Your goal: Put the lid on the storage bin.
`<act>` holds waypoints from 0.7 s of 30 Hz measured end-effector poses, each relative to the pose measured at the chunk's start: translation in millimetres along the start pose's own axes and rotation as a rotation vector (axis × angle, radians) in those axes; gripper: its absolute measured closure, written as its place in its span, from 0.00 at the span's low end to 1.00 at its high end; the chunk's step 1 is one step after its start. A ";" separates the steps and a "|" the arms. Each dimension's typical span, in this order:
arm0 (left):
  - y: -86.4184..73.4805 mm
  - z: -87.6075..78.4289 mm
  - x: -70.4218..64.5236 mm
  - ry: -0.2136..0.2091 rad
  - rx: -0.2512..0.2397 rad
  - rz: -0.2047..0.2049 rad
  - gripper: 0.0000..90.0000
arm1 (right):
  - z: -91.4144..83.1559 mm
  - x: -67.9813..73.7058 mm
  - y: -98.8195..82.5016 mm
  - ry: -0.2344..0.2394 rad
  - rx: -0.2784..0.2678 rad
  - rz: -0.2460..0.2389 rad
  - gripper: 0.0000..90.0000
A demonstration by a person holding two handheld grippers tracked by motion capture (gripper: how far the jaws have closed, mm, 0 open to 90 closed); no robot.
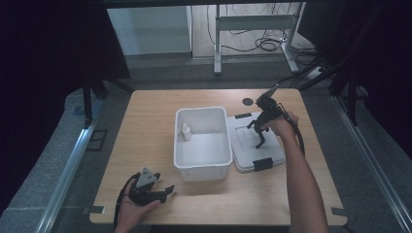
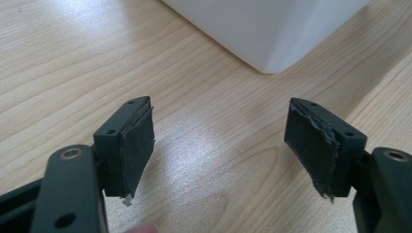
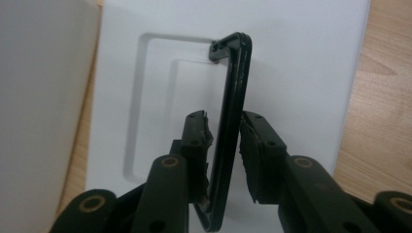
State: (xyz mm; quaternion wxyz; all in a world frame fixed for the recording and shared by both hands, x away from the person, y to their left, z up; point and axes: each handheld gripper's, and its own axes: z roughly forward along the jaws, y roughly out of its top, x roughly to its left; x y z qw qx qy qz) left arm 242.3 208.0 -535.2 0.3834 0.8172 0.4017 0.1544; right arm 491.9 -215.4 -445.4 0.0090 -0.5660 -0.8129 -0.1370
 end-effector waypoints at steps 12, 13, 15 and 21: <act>-0.3 2.1 -2.2 -0.001 0.009 0.008 0.29 | 8.2 -8.3 -1.9 0.070 0.001 0.133 0.93; -0.3 2.1 -2.2 -0.001 0.009 0.008 0.29 | 8.2 -8.3 -1.9 0.070 0.001 0.133 0.93; -0.3 2.2 -2.3 0.000 0.010 0.009 0.29 | 7.2 -6.7 -1.7 0.080 -0.001 0.143 0.94; -0.4 2.9 -2.2 -0.001 0.012 0.010 0.29 | 2.3 -2.4 -2.4 0.076 -0.010 0.147 0.94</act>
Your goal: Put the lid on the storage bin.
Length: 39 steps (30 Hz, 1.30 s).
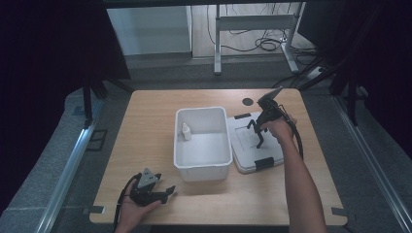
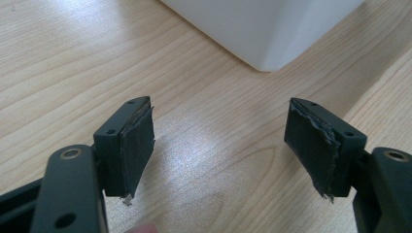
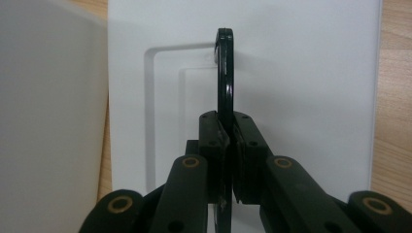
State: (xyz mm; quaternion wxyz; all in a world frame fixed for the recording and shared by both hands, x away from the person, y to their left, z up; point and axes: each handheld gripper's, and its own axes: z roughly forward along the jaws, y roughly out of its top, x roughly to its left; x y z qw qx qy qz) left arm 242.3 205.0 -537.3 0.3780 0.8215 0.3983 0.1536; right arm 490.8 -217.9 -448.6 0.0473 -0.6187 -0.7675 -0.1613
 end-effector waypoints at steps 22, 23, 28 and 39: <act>1.4 -0.9 -1.0 -0.007 -0.006 -0.001 0.29 | -73.4 -0.6 -23.2 0.037 -0.129 -0.008 0.94; 1.4 -0.8 -1.0 -0.007 -0.006 -0.001 0.29 | -77.4 0.0 -24.3 0.034 -0.132 -0.017 0.94; 1.4 -0.1 -1.1 -0.006 -0.005 0.002 0.29 | -91.5 1.4 -27.8 0.030 -0.148 -0.013 0.94; 1.3 0.2 -0.8 -0.005 -0.002 0.000 0.29 | -120.1 7.4 -33.3 0.029 -0.183 -0.006 0.94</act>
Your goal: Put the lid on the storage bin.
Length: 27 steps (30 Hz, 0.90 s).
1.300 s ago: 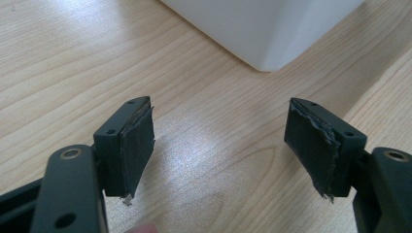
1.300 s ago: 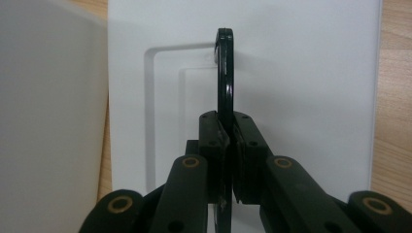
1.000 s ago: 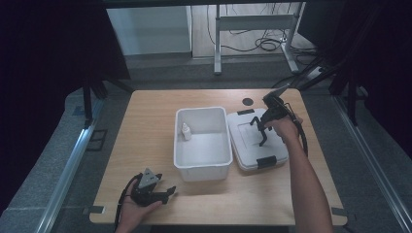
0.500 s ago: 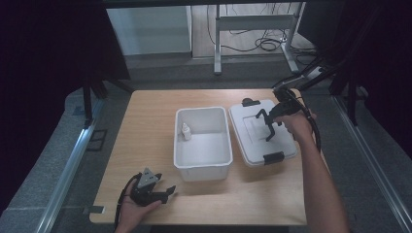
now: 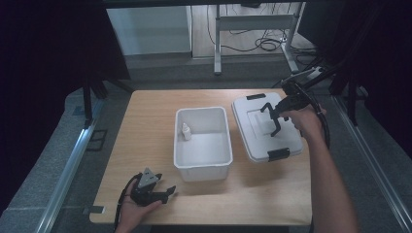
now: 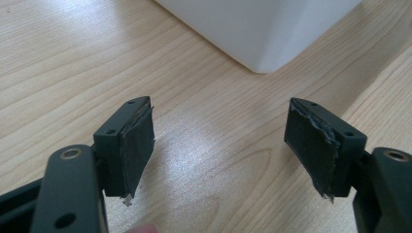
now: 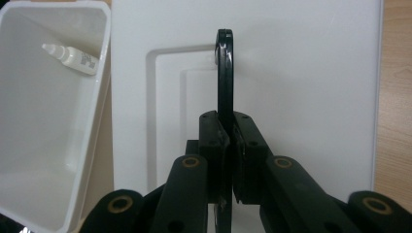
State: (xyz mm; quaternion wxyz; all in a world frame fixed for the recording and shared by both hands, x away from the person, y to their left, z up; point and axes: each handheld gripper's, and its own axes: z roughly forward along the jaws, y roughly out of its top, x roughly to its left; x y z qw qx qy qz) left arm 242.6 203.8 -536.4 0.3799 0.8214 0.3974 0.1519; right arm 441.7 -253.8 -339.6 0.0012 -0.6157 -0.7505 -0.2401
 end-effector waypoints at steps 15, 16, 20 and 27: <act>-0.2 -0.5 0.4 -0.002 -0.001 -0.002 0.29 | -20.4 12.8 2.6 -0.007 -0.016 0.003 0.94; -0.2 -0.6 0.6 -0.003 -0.002 -0.003 0.29 | -20.8 13.4 2.8 -0.005 -0.016 0.008 0.94; -0.1 -1.0 1.0 -0.003 -0.003 -0.004 0.29 | -22.9 16.0 3.5 -0.012 -0.010 0.006 0.94; -0.4 -0.5 1.2 -0.004 0.001 -0.004 0.29 | -24.6 25.7 4.8 0.014 -0.007 -0.013 0.94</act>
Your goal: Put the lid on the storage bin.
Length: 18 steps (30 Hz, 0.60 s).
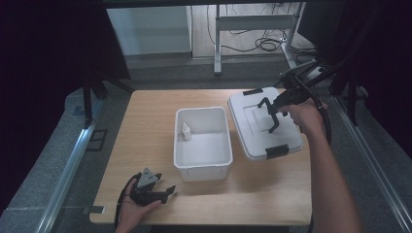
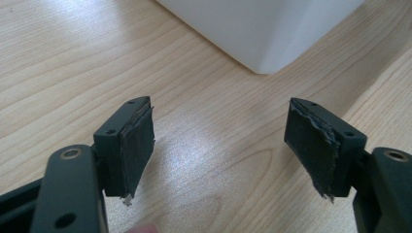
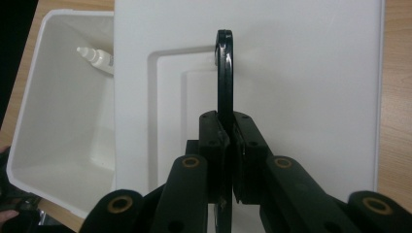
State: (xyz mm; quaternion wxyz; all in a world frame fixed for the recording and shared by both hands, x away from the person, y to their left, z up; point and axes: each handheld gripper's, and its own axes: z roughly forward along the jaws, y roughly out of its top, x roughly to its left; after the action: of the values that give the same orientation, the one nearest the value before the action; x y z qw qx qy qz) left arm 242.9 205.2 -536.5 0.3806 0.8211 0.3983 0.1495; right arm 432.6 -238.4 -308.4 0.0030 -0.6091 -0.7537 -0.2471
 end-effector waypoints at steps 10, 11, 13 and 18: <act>-0.4 0.1 0.7 -0.001 -0.001 -0.005 0.29 | -2.5 14.9 4.8 -0.008 -0.011 -0.028 0.94; -0.4 0.2 0.7 -0.001 -0.001 -0.005 0.29 | -2.6 16.5 5.2 -0.002 -0.011 -0.029 0.94; -0.4 0.4 0.5 -0.001 0.000 -0.004 0.29 | -2.7 18.8 5.8 -0.002 -0.010 -0.032 0.94; -0.4 -0.1 0.9 -0.002 -0.003 -0.006 0.29 | -3.3 24.9 7.7 0.003 -0.006 -0.044 0.94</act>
State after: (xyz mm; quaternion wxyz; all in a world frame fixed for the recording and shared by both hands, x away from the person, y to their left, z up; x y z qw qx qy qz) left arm 243.2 206.1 -536.7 0.3826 0.8194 0.4002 0.1484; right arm 432.4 -215.8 -295.0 -0.0033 -0.5919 -0.7661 -0.2502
